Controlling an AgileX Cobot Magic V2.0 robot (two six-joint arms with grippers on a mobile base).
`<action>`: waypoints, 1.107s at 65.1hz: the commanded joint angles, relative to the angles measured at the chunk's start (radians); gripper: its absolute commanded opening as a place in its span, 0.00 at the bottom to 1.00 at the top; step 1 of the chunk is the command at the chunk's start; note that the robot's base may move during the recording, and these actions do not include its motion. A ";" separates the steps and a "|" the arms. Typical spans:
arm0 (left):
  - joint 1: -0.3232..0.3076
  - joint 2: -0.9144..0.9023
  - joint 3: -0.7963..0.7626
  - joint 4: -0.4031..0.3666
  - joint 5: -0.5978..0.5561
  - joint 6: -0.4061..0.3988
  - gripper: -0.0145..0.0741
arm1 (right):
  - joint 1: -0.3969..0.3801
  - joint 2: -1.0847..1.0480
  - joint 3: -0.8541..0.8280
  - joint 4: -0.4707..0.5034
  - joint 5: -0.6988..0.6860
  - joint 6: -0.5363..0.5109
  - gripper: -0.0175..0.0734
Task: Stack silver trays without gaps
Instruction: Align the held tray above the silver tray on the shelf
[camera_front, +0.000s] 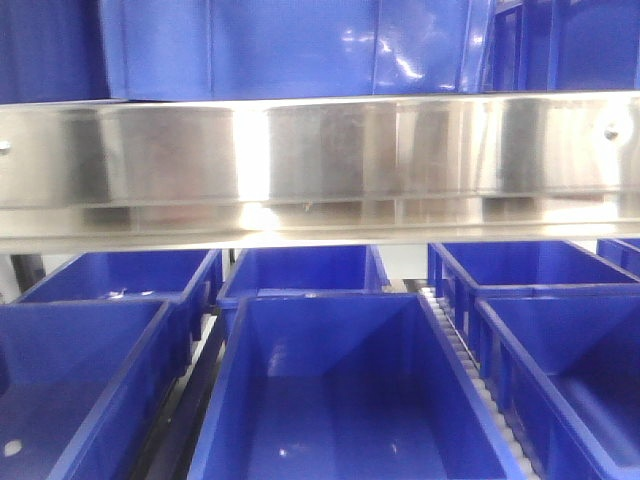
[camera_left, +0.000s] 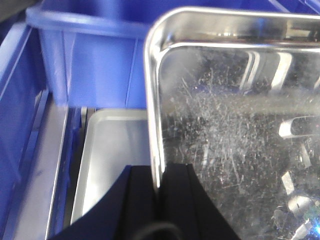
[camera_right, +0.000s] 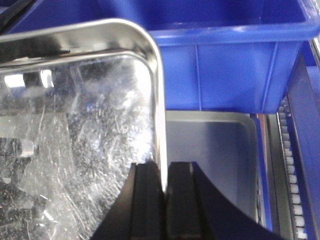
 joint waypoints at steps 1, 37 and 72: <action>-0.005 -0.010 -0.008 0.011 -0.016 0.004 0.15 | -0.001 -0.009 -0.010 -0.018 -0.047 0.001 0.12; -0.005 -0.010 -0.008 0.011 -0.016 0.004 0.15 | -0.001 -0.009 -0.010 -0.018 -0.047 0.001 0.12; -0.005 -0.010 -0.008 0.011 -0.016 0.004 0.15 | -0.001 -0.009 -0.010 -0.018 -0.047 0.001 0.12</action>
